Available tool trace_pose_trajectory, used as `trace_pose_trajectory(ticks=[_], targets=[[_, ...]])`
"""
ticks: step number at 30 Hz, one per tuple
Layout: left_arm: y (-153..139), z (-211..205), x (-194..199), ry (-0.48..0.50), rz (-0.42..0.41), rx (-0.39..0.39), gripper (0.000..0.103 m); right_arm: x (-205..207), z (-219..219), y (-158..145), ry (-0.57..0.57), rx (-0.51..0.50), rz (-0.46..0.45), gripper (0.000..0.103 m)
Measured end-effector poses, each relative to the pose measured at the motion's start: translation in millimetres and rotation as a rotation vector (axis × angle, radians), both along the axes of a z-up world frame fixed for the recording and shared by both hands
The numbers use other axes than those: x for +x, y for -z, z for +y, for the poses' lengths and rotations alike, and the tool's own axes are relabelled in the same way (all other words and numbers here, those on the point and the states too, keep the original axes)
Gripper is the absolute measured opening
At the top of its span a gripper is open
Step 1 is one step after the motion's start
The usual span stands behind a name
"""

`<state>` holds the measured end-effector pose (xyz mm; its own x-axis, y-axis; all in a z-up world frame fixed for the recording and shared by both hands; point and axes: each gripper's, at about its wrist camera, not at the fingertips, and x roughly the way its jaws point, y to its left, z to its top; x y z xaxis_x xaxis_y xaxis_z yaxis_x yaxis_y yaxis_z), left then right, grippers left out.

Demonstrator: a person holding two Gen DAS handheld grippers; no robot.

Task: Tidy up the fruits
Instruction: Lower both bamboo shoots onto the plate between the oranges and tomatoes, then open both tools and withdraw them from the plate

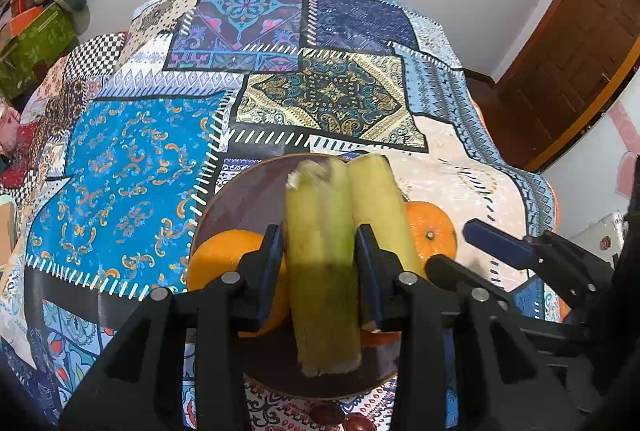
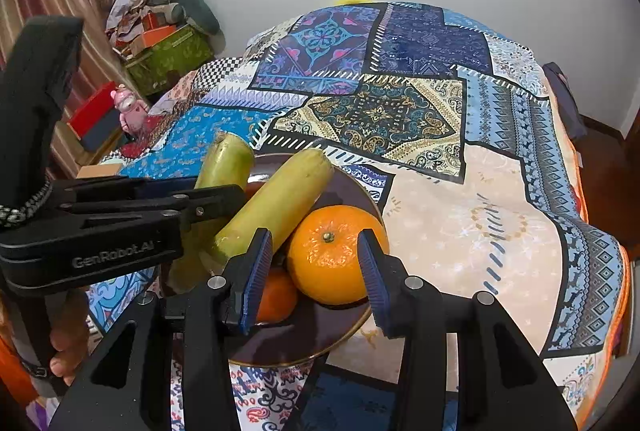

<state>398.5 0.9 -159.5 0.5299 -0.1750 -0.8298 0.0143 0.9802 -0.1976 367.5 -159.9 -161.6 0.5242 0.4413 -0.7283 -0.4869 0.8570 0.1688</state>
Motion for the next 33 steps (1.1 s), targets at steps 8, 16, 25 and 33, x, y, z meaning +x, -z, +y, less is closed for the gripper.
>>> trace_pose_trajectory(ticks=[8, 16, 25, 33], targets=[[-14, 7, -12, -0.02, -0.021, 0.003, 0.042, -6, 0, -5, 0.003, -0.001, -0.006, 0.041], [-35, 14, -48, -0.012, -0.062, 0.006, 0.045, -30, -3, -22, -0.001, 0.029, -0.033, 0.041], [-51, 10, -111, 0.03, -0.096, 0.022, 0.06, -76, -14, -23, -0.003, 0.031, -0.027, 0.041], [-33, -1, -168, 0.076, -0.063, 0.015, 0.062, -122, -31, 3, 0.005, 0.018, 0.047, 0.041]])
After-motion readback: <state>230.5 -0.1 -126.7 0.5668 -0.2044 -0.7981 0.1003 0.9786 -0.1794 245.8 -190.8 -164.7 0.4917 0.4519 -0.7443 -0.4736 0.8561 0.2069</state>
